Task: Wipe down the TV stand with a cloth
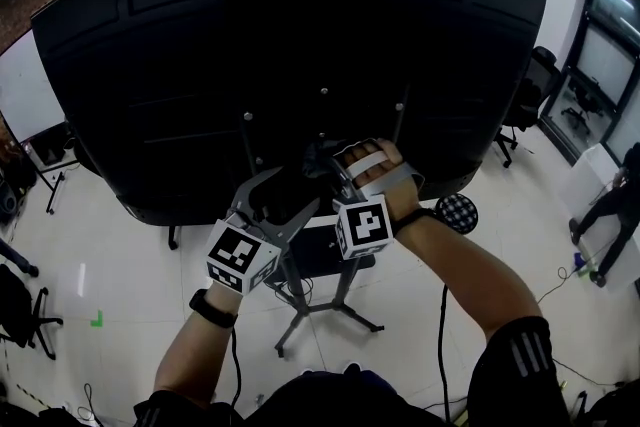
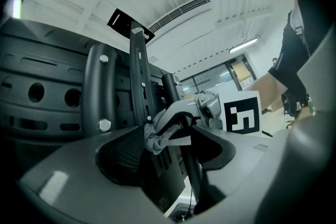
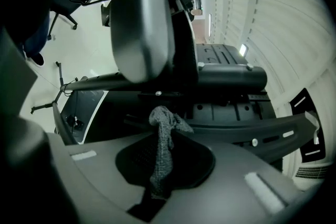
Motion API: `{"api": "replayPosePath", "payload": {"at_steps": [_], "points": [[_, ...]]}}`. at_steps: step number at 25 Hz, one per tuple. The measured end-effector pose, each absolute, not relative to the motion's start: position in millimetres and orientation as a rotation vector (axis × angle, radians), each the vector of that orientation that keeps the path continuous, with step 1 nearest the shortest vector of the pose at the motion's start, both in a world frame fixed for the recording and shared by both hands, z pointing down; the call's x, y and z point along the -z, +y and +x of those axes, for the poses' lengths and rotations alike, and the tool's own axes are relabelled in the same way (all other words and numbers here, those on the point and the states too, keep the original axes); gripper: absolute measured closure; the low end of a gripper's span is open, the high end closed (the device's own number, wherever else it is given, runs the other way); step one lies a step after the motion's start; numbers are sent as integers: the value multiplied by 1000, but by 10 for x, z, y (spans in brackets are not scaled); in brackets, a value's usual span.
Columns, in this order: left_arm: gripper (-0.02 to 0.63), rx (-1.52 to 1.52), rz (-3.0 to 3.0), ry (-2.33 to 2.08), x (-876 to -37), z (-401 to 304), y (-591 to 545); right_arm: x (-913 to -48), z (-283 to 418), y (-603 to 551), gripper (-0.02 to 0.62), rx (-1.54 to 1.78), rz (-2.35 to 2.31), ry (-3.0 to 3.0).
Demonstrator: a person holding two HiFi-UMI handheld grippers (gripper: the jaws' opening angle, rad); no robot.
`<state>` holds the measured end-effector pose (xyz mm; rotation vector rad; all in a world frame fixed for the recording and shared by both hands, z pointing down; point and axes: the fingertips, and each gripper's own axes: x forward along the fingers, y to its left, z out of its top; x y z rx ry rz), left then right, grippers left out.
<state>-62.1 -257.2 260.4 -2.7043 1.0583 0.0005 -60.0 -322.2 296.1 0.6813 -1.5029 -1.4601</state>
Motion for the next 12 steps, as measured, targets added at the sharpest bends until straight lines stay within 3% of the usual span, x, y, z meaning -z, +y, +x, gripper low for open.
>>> {"api": "replayPosePath", "payload": {"at_steps": [12], "points": [[304,69,-2783,1084,-3084,-561,-2586,-3749,-569,-3267,574,1381,639,-1524]]}}
